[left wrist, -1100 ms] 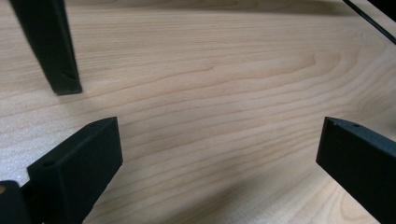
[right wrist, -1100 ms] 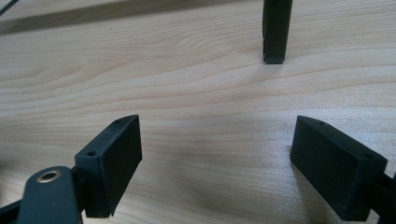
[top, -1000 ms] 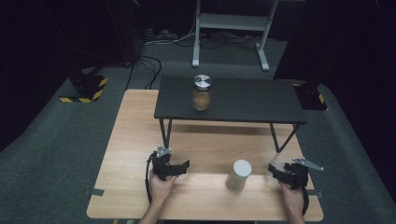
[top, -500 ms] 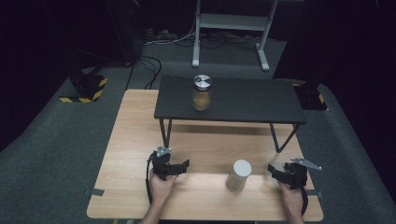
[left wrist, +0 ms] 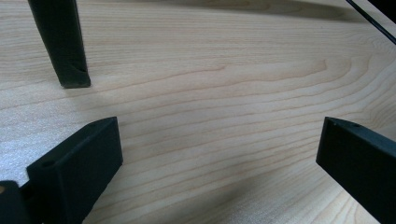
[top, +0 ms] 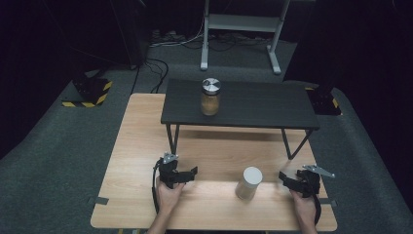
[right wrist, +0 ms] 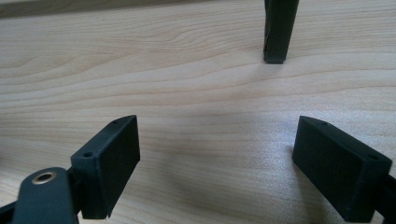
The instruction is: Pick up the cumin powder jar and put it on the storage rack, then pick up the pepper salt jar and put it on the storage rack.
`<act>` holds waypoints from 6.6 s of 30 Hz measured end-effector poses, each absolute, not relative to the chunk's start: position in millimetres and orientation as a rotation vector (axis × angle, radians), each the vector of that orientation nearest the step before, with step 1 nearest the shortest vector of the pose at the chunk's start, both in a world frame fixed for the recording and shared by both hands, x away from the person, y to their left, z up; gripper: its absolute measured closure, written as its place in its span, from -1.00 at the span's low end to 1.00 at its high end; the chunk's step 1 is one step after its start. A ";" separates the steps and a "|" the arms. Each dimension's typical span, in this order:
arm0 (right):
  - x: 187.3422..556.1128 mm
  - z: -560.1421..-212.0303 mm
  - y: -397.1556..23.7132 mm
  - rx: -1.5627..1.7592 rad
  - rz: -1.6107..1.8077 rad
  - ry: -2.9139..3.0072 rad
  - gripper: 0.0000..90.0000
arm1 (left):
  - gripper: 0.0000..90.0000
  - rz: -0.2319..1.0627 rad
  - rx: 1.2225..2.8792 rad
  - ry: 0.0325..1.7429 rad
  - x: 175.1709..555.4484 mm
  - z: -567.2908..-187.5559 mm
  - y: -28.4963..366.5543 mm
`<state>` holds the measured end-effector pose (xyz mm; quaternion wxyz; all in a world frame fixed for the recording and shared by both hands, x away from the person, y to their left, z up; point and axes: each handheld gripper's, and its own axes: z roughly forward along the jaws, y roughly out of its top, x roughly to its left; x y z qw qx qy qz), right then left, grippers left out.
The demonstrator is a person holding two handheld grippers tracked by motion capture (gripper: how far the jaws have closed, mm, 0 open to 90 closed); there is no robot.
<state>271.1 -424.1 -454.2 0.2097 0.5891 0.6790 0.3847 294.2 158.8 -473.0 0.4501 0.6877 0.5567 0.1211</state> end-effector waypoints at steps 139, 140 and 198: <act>235.6 -408.1 -332.7 0.931 1.217 2.251 -0.24 | -0.99 0.255 1.683 1.348 295.9 -476.7 166.5; 235.6 -408.1 -332.7 0.931 1.217 2.251 -0.24 | -0.99 0.254 1.683 1.350 296.0 -476.7 166.5; 248.7 -378.4 -360.0 0.945 1.265 2.204 -0.22 | -0.99 0.247 1.674 1.350 295.9 -477.6 167.4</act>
